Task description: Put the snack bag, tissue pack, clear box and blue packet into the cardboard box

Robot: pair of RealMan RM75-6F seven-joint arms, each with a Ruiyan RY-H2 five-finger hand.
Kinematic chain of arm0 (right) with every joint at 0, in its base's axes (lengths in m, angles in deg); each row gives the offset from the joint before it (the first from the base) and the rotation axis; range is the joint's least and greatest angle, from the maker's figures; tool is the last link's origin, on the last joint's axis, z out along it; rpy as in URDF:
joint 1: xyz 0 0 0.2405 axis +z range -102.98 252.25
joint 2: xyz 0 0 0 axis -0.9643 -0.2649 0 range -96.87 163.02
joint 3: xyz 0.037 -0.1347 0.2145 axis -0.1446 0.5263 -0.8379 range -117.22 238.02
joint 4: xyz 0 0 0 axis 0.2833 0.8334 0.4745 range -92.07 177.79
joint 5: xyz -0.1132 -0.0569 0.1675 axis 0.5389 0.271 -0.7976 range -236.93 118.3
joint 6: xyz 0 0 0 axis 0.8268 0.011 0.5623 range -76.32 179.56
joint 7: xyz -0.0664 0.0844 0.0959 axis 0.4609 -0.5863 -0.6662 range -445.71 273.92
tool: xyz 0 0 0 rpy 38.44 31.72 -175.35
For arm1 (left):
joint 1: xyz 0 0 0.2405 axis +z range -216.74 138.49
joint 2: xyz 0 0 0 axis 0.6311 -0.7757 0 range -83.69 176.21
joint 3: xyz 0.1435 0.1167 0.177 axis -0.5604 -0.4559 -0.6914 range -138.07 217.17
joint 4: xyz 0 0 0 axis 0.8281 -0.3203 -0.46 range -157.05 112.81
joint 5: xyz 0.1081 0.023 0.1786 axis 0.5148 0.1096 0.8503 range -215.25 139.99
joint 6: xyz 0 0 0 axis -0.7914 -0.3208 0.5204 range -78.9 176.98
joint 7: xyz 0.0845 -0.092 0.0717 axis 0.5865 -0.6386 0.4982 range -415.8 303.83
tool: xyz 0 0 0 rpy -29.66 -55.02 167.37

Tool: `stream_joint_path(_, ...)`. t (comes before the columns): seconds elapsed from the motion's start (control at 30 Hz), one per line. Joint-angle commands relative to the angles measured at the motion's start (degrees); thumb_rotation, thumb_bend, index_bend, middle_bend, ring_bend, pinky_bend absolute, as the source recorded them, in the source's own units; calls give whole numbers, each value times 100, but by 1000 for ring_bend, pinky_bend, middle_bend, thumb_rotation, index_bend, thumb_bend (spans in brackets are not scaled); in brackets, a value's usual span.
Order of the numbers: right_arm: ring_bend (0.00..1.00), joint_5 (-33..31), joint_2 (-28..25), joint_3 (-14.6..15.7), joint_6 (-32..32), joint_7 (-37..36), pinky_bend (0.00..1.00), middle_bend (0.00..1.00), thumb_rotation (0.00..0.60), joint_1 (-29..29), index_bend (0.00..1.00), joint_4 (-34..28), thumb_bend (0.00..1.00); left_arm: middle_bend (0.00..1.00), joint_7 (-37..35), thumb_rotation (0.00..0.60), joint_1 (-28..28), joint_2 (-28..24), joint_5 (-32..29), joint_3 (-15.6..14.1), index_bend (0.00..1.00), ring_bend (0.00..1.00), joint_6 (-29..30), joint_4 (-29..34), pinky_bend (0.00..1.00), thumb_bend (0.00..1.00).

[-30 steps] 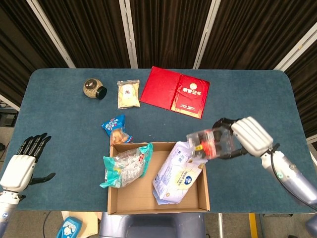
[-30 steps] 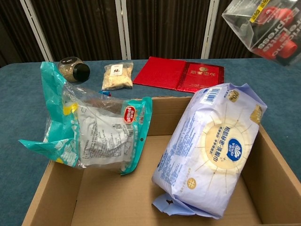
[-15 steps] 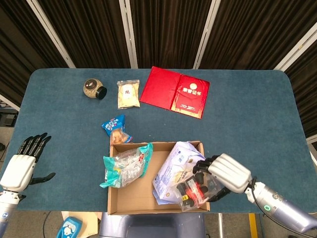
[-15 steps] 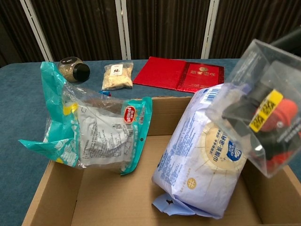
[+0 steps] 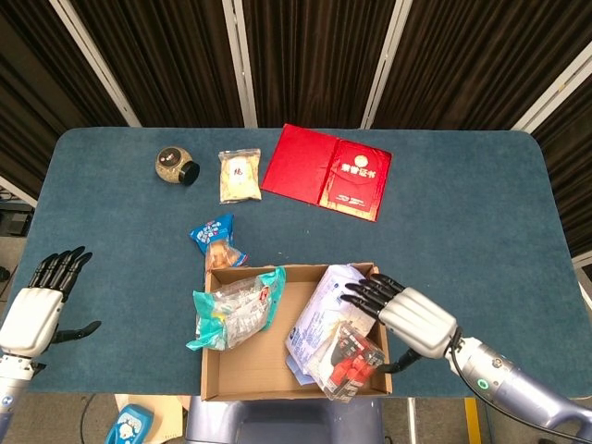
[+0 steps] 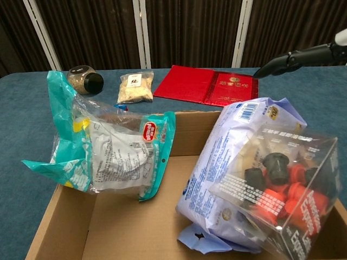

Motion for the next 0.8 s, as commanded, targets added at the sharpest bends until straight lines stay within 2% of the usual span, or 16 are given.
stream_joint_path(0.03, 0, -442, -68, -185, 118, 438, 44, 0, 600, -67, 0, 11, 0, 0, -8, 600, 0, -4, -5, 2, 0, 0, -2, -5, 0, 0)
stream_joint_path(0.17, 0, -1003, 40, -374, 571, 981, 41, 0, 600, -259, 0, 222, 0, 0, -14, 600, 1, -12, -14, 15, 0, 0, 7, 0, 0, 0)
stream_joint_path(0.3, 0, -1849, 279, -567, 1169, 1450, 40, 0, 600, -525, 0, 688, 0, 0, -17, 600, 0, -22, -33, 37, 0, 0, 17, 12, 0, 0)
stream_joint_path(0.5, 0, -2878, 561, -642, 1668, 1551, 40, 0, 600, -891, 0, 1317, 0, 0, 140, 600, -187, -132, -162, 223, 0, 0, -153, 84, 0, 0)
stream_joint_path(0.63, 0, -3093, 578, -611, 1822, 1475, 34, 0, 600, -1074, 0, 1561, 0, 0, 483, 600, -609, -294, -221, 519, 0, 0, -521, 49, 0, 0)
stream_joint_path(0.8, 0, -3496, 768, -702, 2231, 1626, 19, 0, 600, -1263, 0, 1878, 0, 0, 591, 600, -1370, -413, -211, 789, 0, 0, -1434, -244, 0, 0)
